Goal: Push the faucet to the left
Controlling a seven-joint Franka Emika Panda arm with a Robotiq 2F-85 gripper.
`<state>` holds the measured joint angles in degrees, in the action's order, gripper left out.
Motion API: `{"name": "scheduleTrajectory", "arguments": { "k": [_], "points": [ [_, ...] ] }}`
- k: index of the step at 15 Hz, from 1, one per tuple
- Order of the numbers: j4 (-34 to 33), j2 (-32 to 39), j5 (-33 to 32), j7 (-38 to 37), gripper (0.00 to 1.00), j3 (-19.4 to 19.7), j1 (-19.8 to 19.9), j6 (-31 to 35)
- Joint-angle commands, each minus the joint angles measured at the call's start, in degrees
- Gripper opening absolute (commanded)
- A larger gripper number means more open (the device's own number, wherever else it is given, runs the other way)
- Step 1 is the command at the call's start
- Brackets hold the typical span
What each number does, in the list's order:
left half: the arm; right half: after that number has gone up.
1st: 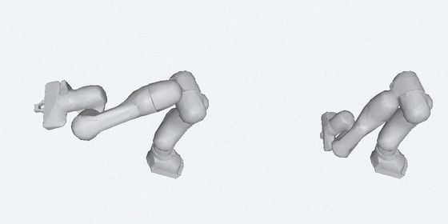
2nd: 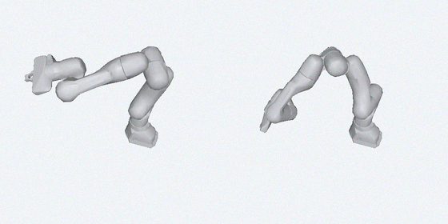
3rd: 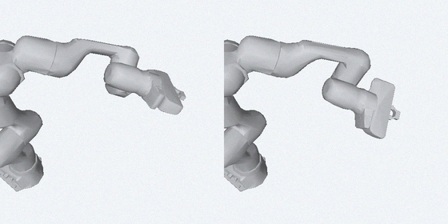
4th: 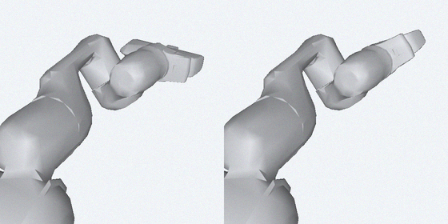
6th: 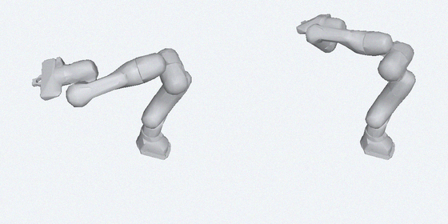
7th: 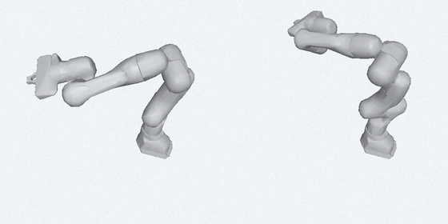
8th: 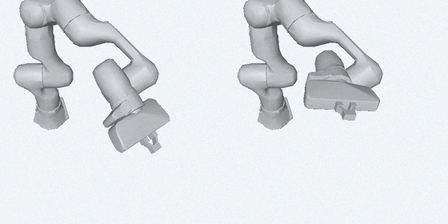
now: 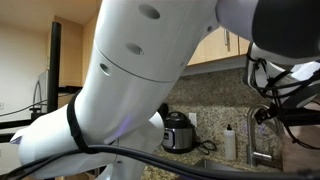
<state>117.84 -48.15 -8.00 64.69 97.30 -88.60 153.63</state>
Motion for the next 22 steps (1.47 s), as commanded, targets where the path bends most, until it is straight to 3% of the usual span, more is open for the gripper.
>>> {"name": "scheduleTrajectory", "arguments": {
  "k": [1,19,22],
  "points": [
    [2.3,0.2,-1.8,-1.6,1.0,-0.9,1.1,1.4],
    [14.9,4.9,-0.8,-9.0,1.0,-5.9,6.7,14.3],
    [18.2,7.5,-0.2,-13.1,1.0,-7.9,10.1,17.1]
  ]
}}
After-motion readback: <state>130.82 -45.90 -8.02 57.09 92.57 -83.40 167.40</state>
